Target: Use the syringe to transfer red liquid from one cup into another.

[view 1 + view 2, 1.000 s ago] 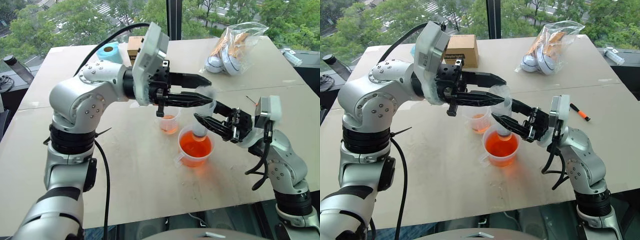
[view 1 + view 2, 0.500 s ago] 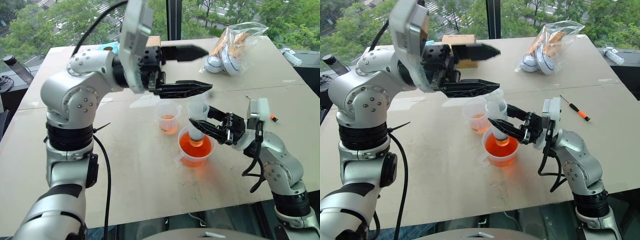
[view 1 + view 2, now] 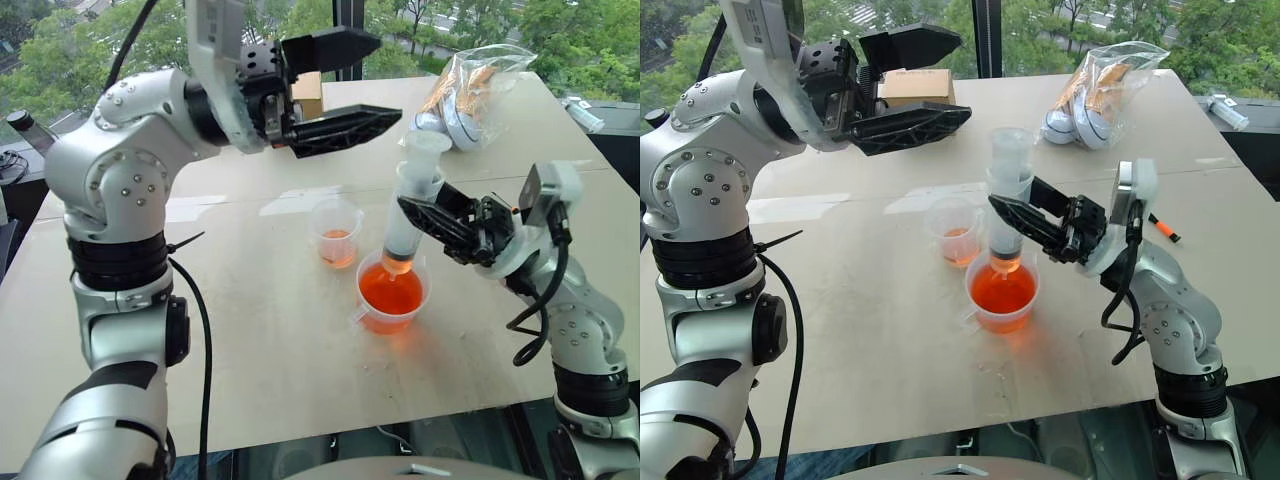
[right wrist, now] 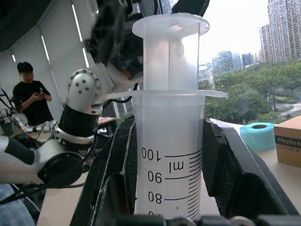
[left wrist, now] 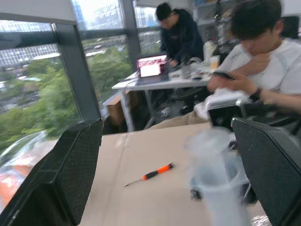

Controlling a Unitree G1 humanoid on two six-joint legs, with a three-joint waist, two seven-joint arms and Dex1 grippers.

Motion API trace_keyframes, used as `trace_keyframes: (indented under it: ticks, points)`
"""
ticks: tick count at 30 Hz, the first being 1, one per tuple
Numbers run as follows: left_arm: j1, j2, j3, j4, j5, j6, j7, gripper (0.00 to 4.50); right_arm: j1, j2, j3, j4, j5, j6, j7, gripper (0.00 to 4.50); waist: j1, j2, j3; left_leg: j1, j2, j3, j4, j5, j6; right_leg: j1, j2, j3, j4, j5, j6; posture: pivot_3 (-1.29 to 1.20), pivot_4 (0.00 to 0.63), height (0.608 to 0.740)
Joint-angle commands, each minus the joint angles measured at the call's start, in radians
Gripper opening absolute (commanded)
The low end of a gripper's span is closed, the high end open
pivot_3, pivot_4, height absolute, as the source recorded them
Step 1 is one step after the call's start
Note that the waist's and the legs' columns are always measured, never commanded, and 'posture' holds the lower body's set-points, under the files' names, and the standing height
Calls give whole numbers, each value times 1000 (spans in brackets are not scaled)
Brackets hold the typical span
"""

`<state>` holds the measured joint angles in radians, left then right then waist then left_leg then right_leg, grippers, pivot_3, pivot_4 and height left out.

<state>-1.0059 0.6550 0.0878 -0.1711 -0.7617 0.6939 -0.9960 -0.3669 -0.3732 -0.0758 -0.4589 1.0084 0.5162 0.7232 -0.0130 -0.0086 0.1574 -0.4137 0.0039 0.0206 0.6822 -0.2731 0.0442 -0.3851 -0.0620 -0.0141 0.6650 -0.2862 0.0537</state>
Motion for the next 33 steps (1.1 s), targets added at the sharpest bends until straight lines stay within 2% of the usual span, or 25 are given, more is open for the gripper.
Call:
trace_keyframes:
  ticks: [1,6,9,12,16,23,33]
  points:
    - [4,35,28,18,55,-61,4,4442,-112,-17,-67,9,122,48,-51,1418,-2,0,0,0,0,0,0,0,0,0,0,0,0,0,0,0,150,740]
    - [2,84,82,58,66,-69,11,4442,-318,3,-98,111,209,101,-165,1418,-3,0,0,0,0,1,0,0,0,-1,0,0,1,0,0,0,150,740]
    - [19,142,120,81,81,-77,4,4442,-455,33,-69,186,138,88,-213,1418,-6,0,0,0,0,1,-1,0,0,-2,0,0,1,0,0,0,150,740]
    - [27,179,142,108,89,-92,-7,4442,-519,65,10,241,14,55,-170,1418,-9,0,0,0,0,2,-2,0,0,-3,0,0,3,0,0,0,150,740]
    - [18,192,145,119,77,-95,-26,4442,-538,138,107,346,-166,-57,-101,1418,-4,-1,0,0,0,2,-1,0,0,-3,0,-1,8,0,0,0,150,740]
    - [28,191,148,77,30,-54,-31,4442,-538,233,174,526,-350,-247,63,1418,-6,-1,0,-1,-1,2,0,0,0,-4,0,-1,9,0,0,0,150,740]
    - [84,101,99,51,50,-68,10,4442,-521,276,182,627,-480,-380,164,1418,-22,-1,0,-1,-1,2,0,0,0,-6,0,0,12,0,0,0,150,740]
